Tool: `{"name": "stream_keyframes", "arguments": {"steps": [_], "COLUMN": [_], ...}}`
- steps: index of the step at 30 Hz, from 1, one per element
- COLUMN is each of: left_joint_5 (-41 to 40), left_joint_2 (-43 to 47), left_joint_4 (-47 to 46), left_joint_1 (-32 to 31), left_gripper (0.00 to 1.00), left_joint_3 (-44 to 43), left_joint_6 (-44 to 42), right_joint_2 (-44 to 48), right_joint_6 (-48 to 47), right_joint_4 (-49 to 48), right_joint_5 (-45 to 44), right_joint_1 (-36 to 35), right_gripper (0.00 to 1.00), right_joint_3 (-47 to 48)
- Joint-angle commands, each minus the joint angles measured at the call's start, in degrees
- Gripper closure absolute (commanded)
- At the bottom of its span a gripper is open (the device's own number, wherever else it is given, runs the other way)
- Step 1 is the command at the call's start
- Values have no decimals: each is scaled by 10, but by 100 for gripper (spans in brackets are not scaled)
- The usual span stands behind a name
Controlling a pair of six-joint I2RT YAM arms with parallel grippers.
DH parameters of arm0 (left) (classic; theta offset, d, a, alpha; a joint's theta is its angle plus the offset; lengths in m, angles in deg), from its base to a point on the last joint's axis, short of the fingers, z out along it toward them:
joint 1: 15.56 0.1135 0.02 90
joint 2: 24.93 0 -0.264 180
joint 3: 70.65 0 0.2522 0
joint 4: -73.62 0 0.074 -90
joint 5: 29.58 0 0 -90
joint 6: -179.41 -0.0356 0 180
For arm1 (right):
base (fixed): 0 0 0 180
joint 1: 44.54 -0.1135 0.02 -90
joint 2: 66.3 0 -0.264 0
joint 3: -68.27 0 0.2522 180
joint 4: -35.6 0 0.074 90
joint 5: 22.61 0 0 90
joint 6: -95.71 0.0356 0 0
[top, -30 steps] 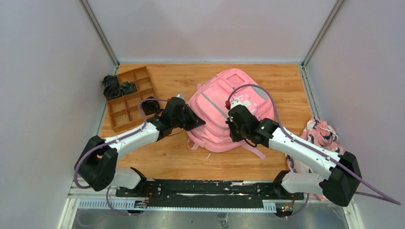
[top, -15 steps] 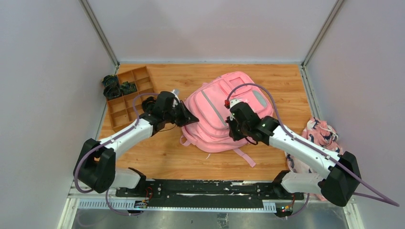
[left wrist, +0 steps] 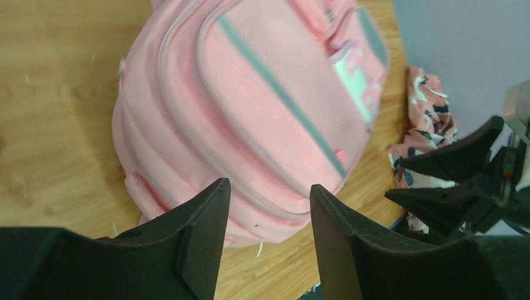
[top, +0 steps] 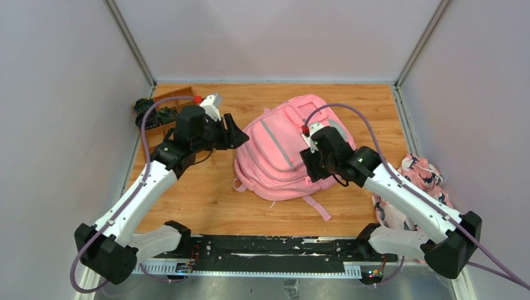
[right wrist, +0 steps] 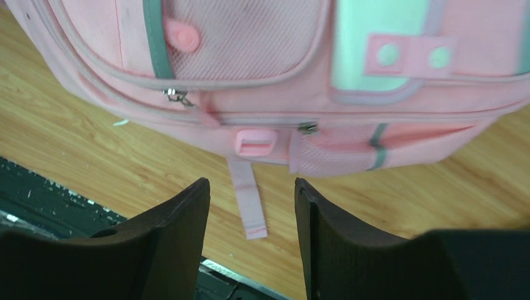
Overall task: Pack the student bag
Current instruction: Adjust the student bag at the center of the board, then reset both arms
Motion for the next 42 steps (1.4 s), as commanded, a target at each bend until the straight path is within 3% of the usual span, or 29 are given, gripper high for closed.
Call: {"name": "stream_keyframes", "arguments": {"steps": [1, 4, 7, 10, 12, 16, 21, 25, 30, 34, 39, 42], "left_joint_5": [51, 16, -11, 74, 119, 89, 185, 157, 142, 106, 162, 133], "left_joint_2": [10, 37, 72, 101, 116, 116, 109, 108, 110, 120, 128, 137], "left_joint_4": [101, 130, 130, 98, 71, 112, 76, 100, 106, 112, 73, 72], "left_joint_1": [1, 1, 1, 1, 1, 1, 1, 1, 1, 1, 1, 1], "left_gripper": [44, 44, 43, 43, 42, 41, 41, 41, 41, 41, 42, 43], "left_joint_3": [-91, -105, -100, -104, -111, -148, -157, -174, -160, -147, -109, -95], "left_joint_6": [-140, -173, -184, -168, -141, -144, -111, -123, -122, -120, -112, -107], "right_joint_2": [21, 26, 56, 72, 81, 121, 195, 220, 270, 263, 269, 269], "right_joint_6": [-40, -23, 8, 53, 75, 101, 119, 123, 131, 134, 143, 141], "right_joint_4": [45, 45, -3, -42, -45, -51, -77, -90, -162, -154, -147, -142], "right_joint_5": [-118, -126, -15, 74, 89, 81, -45, -77, -70, -75, -75, -74], "right_joint_1": [33, 101, 192, 273, 303, 350, 352, 352, 352, 352, 352, 352], "right_gripper": [43, 41, 38, 36, 35, 35, 35, 35, 36, 36, 36, 36], "right_joint_3": [91, 140, 135, 108, 100, 81, 32, 13, -25, -17, -23, -22]}}
